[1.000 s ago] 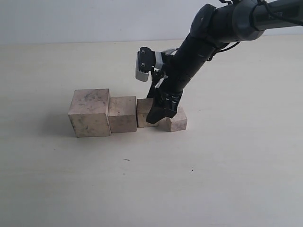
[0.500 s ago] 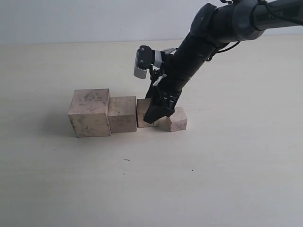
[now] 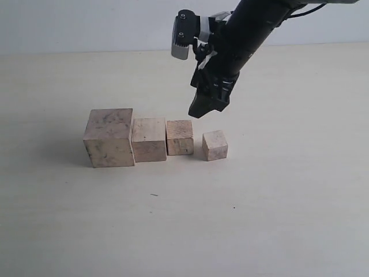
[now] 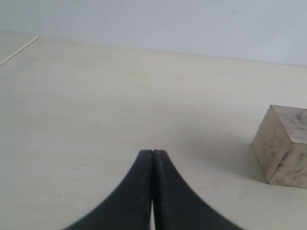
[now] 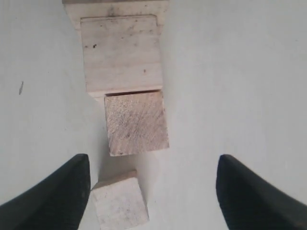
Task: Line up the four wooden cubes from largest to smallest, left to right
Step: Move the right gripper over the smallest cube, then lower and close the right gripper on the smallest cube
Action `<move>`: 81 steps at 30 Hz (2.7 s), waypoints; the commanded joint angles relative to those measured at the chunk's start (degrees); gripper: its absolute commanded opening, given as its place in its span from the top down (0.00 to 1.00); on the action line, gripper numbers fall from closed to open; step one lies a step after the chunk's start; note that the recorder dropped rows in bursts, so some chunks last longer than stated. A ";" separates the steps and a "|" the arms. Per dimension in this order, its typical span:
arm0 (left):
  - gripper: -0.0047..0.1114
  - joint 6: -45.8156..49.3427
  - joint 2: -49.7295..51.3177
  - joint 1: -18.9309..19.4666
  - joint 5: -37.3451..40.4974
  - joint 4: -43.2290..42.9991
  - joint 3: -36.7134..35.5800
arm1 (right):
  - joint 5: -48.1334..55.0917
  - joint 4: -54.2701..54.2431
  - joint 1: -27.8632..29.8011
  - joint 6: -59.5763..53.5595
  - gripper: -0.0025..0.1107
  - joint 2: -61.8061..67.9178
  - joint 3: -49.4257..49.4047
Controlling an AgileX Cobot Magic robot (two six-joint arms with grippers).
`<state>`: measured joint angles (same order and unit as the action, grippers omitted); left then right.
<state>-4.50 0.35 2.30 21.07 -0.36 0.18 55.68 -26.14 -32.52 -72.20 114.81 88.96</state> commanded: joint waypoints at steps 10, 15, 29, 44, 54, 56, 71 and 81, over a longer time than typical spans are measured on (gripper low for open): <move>0.96 -0.26 -0.35 -0.11 -0.77 0.36 -0.18 | 5.47 9.29 0.30 7.54 0.36 -2.16 -0.06; 0.96 -0.26 -0.35 -0.11 -0.77 0.36 -0.18 | 4.18 9.29 0.30 7.51 0.36 -1.90 -1.52; 0.96 -0.26 -0.35 -0.11 -0.77 0.36 -0.18 | -7.66 6.16 0.30 2.80 0.36 -1.90 -10.27; 0.96 -0.26 -0.35 -0.11 -0.77 0.36 -0.18 | -4.89 12.95 0.20 -9.05 0.36 -2.01 -10.27; 0.96 -0.26 -0.35 -0.11 -0.77 0.36 -0.18 | -6.09 6.28 0.30 -15.28 0.36 1.41 -10.27; 0.96 -0.26 -0.35 -0.11 -0.77 0.36 -0.18 | -6.09 4.43 0.30 -15.18 0.36 2.55 -10.27; 0.96 -0.26 -0.35 -0.11 -0.77 0.36 -0.18 | -6.09 3.76 0.30 -9.60 0.36 4.36 -10.27; 0.96 -0.26 -0.35 -0.11 -0.77 0.36 -0.18 | -5.98 3.86 0.30 -8.20 0.36 5.21 -10.27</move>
<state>-4.50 0.35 2.30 21.07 -0.36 0.18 49.69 -21.86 -32.52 -80.76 119.91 78.97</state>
